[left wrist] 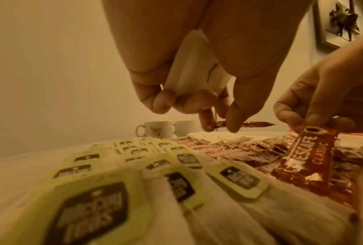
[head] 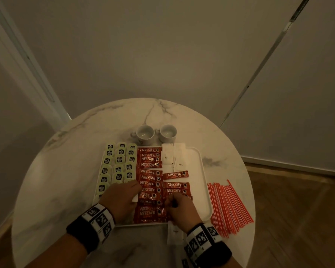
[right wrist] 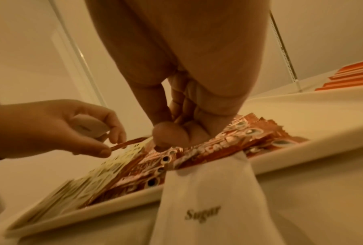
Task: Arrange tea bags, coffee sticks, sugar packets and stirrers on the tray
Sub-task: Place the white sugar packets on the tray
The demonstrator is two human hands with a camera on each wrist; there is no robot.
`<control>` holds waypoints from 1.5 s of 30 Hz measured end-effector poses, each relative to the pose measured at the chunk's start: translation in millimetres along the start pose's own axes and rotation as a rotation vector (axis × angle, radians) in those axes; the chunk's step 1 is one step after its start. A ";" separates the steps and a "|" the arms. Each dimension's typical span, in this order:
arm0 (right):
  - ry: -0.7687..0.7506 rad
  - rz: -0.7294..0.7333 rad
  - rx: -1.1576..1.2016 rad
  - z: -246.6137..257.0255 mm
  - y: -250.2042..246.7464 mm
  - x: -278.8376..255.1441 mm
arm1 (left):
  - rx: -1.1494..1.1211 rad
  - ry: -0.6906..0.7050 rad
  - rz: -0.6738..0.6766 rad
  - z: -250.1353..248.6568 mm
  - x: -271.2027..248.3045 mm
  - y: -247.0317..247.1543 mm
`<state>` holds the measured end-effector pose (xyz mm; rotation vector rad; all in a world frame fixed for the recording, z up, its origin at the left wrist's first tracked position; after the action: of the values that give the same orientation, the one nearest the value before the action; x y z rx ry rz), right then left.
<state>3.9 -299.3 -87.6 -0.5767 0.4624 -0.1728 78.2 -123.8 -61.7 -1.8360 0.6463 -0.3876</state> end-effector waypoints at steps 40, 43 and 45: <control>-0.266 -0.045 -0.605 26.7 -47.0 100.7 | 0.012 0.048 0.119 -55.1 27.5 9.6; -0.218 -0.110 -0.525 21.8 -60.1 96.4 | 0.023 0.117 0.183 -79.5 12.7 20.9; -0.166 -0.164 -0.466 14.8 -71.5 93.0 | 0.052 0.173 0.308 -95.7 -2.5 32.5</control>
<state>90.9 -377.6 -71.1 -1.0786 0.2926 -0.1727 15.5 -203.1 -58.6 -1.6314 1.0134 -0.3558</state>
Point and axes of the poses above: each hand's wrist, its own x-axis towards the middle knuckle, its own y-axis out of the palm, z = x × y, the point moved 6 cm from there along x, towards the middle knuckle, and after that the axes turned 9 degrees about -z, right-handed, at the moved point
